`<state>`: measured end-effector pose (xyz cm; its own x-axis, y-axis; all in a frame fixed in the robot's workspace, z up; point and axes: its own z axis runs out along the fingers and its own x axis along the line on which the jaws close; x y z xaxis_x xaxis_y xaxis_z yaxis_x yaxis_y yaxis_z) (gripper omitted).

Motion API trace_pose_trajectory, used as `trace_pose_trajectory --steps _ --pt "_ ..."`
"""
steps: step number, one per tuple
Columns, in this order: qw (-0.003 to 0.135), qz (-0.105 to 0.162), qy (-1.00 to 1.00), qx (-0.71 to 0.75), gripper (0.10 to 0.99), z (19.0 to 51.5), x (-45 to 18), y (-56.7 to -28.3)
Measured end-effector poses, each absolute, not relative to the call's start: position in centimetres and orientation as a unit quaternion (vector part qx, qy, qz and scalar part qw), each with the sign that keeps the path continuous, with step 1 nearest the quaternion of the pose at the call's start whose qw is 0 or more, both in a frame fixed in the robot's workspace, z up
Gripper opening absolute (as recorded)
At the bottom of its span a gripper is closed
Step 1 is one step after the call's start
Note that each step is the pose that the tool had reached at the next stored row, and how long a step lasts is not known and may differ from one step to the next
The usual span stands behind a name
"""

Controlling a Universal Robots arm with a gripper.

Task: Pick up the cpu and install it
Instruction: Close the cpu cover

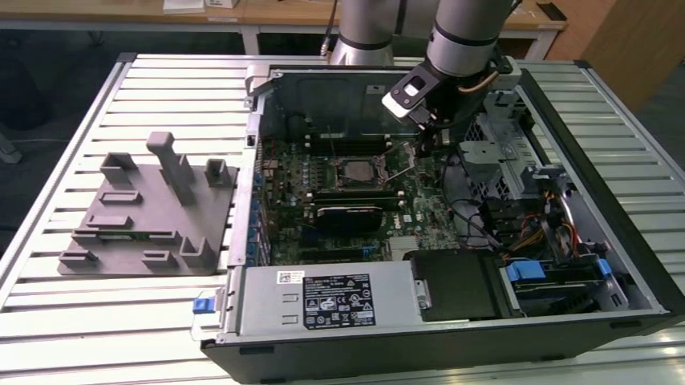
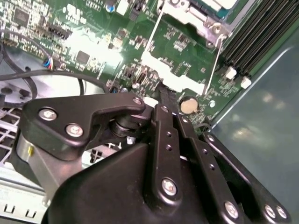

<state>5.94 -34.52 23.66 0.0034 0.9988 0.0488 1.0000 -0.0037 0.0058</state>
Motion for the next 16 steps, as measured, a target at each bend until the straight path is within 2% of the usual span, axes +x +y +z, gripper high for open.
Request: trace_pose_trajectory --steps 16 --pt "0.011 -0.023 -0.704 -0.709 0.106 23.7 2.4 -34.4"
